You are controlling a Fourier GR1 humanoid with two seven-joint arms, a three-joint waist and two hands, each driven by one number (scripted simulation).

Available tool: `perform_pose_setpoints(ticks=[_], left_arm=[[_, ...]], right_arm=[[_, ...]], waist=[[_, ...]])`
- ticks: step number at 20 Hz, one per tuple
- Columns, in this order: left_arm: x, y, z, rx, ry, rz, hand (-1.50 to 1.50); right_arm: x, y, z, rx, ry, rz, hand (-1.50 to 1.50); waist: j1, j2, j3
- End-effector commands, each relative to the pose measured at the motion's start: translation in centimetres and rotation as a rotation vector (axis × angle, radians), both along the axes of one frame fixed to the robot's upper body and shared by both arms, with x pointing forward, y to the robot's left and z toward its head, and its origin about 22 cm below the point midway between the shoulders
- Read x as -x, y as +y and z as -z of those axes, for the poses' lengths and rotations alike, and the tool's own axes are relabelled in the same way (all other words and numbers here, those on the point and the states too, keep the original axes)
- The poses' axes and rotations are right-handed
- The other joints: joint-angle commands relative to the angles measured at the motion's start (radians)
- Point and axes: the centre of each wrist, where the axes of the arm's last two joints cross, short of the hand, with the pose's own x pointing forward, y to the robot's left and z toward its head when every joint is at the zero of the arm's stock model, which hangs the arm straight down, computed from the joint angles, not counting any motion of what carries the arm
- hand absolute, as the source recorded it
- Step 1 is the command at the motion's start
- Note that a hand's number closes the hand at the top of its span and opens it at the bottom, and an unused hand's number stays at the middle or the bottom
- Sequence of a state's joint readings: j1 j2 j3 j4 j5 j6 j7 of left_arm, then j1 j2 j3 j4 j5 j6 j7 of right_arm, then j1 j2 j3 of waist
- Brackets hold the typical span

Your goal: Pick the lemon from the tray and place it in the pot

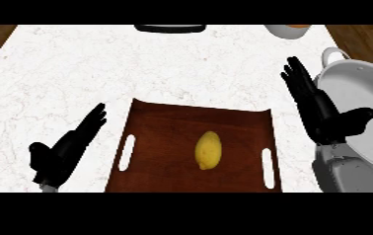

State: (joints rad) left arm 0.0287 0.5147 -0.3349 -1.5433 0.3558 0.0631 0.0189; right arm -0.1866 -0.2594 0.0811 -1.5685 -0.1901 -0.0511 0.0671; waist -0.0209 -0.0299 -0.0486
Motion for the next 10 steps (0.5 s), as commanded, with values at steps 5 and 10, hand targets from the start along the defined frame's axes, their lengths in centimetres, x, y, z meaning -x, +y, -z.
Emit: perform_pose_setpoints(ticks=[5, 10], left_arm=[[-0.8, 1.3, -1.2, 0.033, -0.196, -0.266, 0.00], [0.0, 2.1, -0.8, 0.051, -0.233, -0.410, 0.00]], right_arm=[[3.0, -1.5, -7.7, 0.342, -0.625, 0.296, 1.50], [6.2, -6.8, -4.2, 0.541, -0.499, 0.799, -1.50]], waist=[[-0.079, -0.051, 0.034], [-0.158, -0.039, 0.036]])
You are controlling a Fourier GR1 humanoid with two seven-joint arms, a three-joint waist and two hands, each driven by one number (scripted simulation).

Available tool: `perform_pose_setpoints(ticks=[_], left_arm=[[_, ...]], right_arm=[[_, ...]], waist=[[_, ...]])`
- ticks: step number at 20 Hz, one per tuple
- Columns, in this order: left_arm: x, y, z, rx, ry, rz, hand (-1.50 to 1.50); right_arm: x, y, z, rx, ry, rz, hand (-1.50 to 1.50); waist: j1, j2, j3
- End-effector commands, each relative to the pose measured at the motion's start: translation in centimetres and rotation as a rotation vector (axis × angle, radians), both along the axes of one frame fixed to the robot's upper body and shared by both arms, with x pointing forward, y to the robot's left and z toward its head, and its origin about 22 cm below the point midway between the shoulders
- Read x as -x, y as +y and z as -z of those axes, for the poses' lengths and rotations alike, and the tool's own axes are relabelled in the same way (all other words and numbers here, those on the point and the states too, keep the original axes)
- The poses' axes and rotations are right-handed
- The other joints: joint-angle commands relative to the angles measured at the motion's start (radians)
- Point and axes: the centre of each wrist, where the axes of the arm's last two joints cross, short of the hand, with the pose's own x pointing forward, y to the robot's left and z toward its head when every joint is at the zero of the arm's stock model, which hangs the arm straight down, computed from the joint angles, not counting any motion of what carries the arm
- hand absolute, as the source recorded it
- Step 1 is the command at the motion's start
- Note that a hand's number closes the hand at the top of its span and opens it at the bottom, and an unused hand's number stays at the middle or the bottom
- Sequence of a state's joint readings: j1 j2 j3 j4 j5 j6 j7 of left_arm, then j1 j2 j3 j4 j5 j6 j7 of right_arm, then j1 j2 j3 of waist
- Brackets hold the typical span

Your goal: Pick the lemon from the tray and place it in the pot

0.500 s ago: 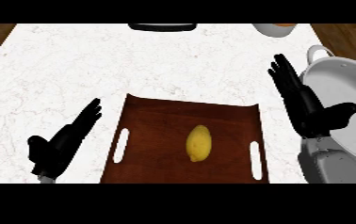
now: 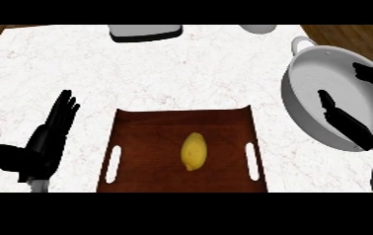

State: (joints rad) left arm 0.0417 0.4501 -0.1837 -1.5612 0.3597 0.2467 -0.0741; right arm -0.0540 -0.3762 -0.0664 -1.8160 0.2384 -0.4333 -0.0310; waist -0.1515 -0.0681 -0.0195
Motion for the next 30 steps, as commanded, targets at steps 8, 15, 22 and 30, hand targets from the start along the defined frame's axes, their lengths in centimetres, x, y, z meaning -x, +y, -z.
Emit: perform_pose_setpoints(ticks=[8, 15, 22, 30], left_arm=[[0.0, -2.3, -0.2, 0.043, -0.132, -0.079, 0.00], [0.3, -3.6, 0.3, 0.062, -0.156, -0.077, 0.00], [-0.1, -4.4, -0.4, 0.044, -0.189, -0.048, 0.00], [-0.3, -6.0, 0.0, 0.052, -0.183, -0.021, 0.00]], right_arm=[[7.7, 7.3, 1.5, 0.190, -0.335, 0.205, -1.50], [13.5, 10.2, 8.1, 0.274, 0.111, 0.293, -1.50], [18.4, 12.5, 10.0, 0.316, 0.477, 0.360, -1.50], [18.6, 17.5, 7.6, 0.287, 0.568, 0.397, -1.50]], waist=[[0.037, 0.036, 0.009], [0.062, 0.066, 0.007], [0.092, 0.079, 0.009], [0.127, 0.082, 0.011]])
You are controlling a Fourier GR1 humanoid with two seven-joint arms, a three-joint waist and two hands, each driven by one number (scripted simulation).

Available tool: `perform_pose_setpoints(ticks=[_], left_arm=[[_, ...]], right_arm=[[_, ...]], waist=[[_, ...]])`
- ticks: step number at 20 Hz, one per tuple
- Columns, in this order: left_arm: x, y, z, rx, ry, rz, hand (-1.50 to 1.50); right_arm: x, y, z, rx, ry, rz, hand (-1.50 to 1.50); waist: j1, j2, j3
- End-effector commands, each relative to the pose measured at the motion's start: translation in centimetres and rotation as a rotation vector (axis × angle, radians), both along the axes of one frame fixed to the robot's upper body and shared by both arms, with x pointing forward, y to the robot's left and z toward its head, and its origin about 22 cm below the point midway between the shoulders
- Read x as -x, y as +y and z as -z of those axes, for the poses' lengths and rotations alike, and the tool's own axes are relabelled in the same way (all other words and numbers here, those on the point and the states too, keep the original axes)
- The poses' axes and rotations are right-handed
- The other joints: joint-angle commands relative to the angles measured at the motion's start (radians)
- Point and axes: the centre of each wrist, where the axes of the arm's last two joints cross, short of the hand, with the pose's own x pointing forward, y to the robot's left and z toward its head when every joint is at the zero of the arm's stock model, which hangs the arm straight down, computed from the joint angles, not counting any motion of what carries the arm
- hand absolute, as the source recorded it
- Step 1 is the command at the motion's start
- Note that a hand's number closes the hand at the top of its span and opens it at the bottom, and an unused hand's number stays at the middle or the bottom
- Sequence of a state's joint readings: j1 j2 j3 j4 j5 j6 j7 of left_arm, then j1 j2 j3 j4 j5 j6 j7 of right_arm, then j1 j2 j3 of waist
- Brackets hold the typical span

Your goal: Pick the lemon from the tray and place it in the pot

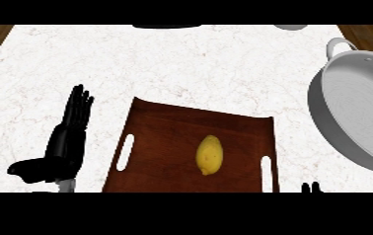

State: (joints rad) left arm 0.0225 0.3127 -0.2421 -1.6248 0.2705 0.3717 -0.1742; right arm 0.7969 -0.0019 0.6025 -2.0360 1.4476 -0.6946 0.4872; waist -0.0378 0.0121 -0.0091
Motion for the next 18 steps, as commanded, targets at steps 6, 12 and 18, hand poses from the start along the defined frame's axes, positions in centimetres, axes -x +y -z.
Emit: perform_pose_setpoints(ticks=[6, 12, 18], left_arm=[[-0.3, -0.3, 0.3, -0.010, 0.001, 0.024, 0.00], [-0.7, 0.0, 0.7, -0.007, 0.002, 0.033, 0.00], [-1.7, -1.6, 0.2, 0.001, -0.003, 0.035, 0.00]], right_arm=[[-0.8, 4.6, -0.8, 0.038, 0.199, 0.150, -1.50], [-2.9, 7.8, -2.2, 0.037, 0.241, 0.160, -1.50], [-3.9, 8.3, -1.9, 0.053, 0.252, 0.153, -1.50]], waist=[[0.032, 0.002, 0.003], [0.045, -0.003, 0.006], [0.040, -0.005, 0.008]])
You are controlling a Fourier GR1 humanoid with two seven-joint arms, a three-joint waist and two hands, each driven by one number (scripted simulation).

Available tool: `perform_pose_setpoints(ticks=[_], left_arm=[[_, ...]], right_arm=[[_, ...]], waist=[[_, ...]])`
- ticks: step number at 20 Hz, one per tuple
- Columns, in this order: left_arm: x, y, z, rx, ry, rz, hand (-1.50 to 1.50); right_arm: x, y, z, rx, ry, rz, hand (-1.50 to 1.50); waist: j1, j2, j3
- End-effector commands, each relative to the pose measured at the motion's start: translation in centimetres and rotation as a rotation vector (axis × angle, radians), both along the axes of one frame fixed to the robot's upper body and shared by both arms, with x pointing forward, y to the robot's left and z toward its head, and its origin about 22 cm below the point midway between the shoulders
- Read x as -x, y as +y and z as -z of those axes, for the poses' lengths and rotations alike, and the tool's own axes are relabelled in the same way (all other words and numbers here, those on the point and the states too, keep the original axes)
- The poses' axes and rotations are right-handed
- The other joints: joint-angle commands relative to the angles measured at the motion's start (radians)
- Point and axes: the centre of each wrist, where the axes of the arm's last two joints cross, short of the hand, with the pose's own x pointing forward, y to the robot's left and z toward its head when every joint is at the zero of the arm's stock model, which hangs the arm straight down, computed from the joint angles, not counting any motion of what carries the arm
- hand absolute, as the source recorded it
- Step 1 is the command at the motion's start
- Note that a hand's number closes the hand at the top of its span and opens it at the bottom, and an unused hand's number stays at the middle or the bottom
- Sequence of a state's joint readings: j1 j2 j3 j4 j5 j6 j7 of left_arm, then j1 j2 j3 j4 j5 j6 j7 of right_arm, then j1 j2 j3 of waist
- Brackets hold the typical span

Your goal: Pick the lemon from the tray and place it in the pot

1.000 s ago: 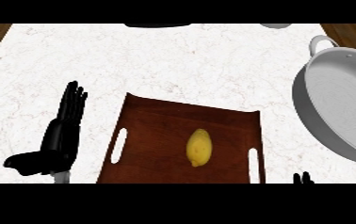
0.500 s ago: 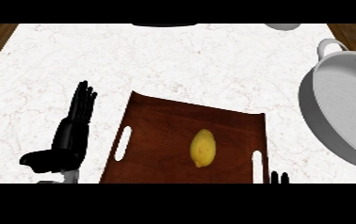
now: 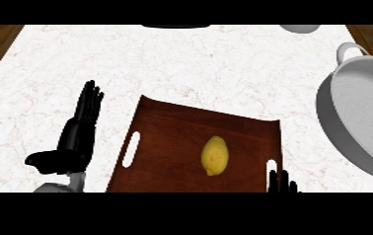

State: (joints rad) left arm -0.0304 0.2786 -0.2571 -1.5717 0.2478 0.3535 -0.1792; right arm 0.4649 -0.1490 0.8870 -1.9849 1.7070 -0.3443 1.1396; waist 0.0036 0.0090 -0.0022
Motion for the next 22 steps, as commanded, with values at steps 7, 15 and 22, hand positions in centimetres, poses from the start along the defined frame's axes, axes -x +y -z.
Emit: perform_pose_setpoints(ticks=[7, 15, 22], left_arm=[[0.3, 0.0, 0.0, 0.001, 0.013, 0.009, 0.00], [0.0, -2.0, 0.0, 0.016, 0.019, -0.001, 0.00], [0.2, -1.0, 0.0, 0.015, 0.019, 0.005, 0.00]], right_arm=[[-3.3, 3.3, -0.7, -0.092, 0.054, 0.177, -1.50], [-5.2, 3.0, 0.5, 0.057, -0.016, 0.158, 1.50], [-7.9, 4.3, 1.3, 0.129, -0.092, 0.163, 1.50]], waist=[[0.013, -0.001, 0.001], [-0.001, -0.006, 0.002], [0.008, -0.006, 0.002]])
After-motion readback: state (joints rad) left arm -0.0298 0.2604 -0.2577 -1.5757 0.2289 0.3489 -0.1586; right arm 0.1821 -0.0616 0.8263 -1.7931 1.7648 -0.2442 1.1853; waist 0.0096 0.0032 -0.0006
